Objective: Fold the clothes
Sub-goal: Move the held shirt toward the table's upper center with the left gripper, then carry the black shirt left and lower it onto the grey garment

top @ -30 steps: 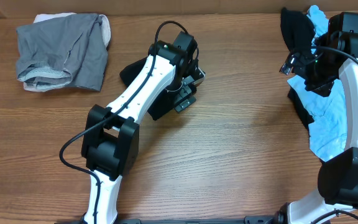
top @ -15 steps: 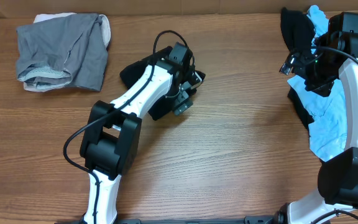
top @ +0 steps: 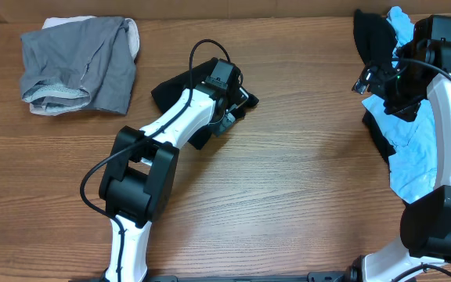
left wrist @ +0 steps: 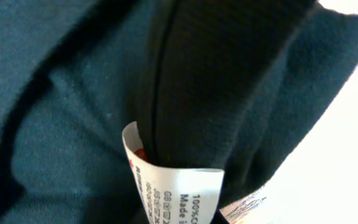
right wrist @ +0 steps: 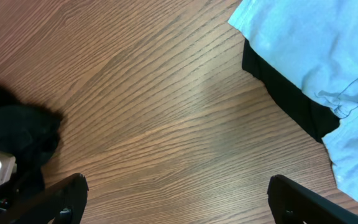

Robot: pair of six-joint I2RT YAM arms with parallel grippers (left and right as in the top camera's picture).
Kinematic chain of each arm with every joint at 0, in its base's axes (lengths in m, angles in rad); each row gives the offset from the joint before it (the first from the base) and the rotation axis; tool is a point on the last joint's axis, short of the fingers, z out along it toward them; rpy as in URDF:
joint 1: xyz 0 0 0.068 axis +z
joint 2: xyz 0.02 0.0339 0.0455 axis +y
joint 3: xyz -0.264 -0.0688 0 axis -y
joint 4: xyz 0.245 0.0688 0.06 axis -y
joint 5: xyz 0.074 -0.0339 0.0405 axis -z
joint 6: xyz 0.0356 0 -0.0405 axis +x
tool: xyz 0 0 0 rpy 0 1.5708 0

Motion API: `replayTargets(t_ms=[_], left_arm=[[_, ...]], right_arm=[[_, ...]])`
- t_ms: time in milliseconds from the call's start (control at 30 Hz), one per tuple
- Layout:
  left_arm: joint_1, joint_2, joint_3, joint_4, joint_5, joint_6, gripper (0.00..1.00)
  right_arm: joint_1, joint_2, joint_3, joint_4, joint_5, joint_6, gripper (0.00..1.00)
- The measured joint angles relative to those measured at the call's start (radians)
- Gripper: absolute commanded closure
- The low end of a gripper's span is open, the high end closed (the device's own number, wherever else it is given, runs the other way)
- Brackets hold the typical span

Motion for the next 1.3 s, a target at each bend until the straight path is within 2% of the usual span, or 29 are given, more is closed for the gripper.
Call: replayTargets(t_ms=[100,200,333,400,533,733,1000,1167,1300], left_arm=[[0.000,0.000,0.026,-0.044,-0.008,-0.062,0.96],[0.000,0.008,0.132,-0.182,-0.015,-0.124,0.96],[0.015,0.021,0.392,-0.372,-0.019,-0.171,0.96],[0.036,0.016,0.582,-0.465,-0.027,-0.187,0.96],[0.075,0.018,0.825,-0.558,-0.056,-0.196,0.96],[0.175,0.018,1.020,-0.562,-0.153,-0.183,0.96],[0.416,0.018,1.031,-0.468,-0.221,-0.112,0.96],[0.615,0.023,1.030,-0.352,-0.223,-0.092,0.96],[0.733,0.033,1.030,-0.322,-0.195,-0.089,0.96]], right_arm=[[0.000,0.000,0.000,0.000,0.000,0.000,0.04],[0.000,0.000,0.000,0.000,0.000,0.000,0.04],[0.000,0.000,0.000,-0.005,0.000,-0.001,0.04],[0.000,0.000,0.000,-0.006,0.000,0.000,0.04],[0.000,0.000,0.000,-0.007,0.000,0.000,0.04],[0.000,0.000,0.000,-0.018,0.000,0.000,0.05],[0.000,0.000,0.000,-0.027,0.000,-0.001,0.05],[0.000,0.000,0.000,-0.049,0.000,0.000,0.05],[0.000,0.000,0.000,-0.059,0.000,0.000,0.05]])
